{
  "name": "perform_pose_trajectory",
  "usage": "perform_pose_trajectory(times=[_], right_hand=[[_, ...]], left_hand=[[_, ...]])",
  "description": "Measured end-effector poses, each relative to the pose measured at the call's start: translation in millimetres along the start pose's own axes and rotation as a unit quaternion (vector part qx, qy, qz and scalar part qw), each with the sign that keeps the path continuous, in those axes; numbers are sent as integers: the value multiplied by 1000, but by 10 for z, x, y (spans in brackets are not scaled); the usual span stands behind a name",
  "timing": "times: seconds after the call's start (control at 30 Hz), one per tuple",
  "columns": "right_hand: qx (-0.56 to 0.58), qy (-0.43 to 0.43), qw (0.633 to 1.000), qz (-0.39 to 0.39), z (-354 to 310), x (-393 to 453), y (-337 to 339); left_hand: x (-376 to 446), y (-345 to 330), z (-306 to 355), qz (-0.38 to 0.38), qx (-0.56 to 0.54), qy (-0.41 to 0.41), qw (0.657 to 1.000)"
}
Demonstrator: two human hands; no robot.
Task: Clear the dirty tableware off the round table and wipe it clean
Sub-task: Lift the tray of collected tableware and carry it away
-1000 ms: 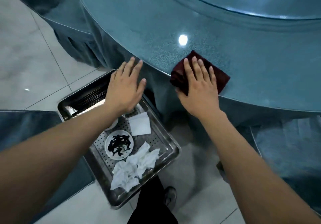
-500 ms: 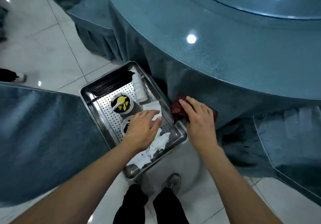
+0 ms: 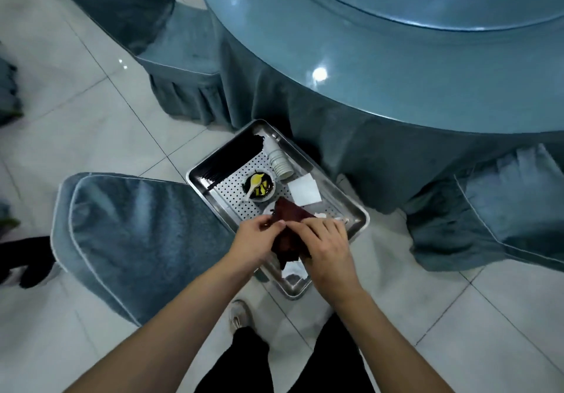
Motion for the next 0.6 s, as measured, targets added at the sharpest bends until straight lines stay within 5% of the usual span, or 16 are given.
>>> perform_pose_trajectory(times=[0.2, 0.33, 0.43, 0.6], right_hand=[[85, -71, 993, -48, -524, -195, -171], [208, -262, 942, 10, -493, -253, -308], [338, -413, 845, 19, -326, -137, -512], [619, -494, 604, -91, -169, 85, -853]], left_hand=[[-49, 730, -1, -27, 101, -58, 993], [22, 904, 44, -63, 138, -52, 987], [120, 939, 92, -100, 155, -37, 982], [327, 1001, 145, -115, 145, -15, 983]])
Point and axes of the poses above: each hand's wrist, its own x-axis towards the middle knuckle, its own y-axis out of the back of the hand, z = x × y, the point moved 1 cm from there along x, towards the middle knuckle, and after that the axes turned 3 degrees about z, right-handed, at the moved point
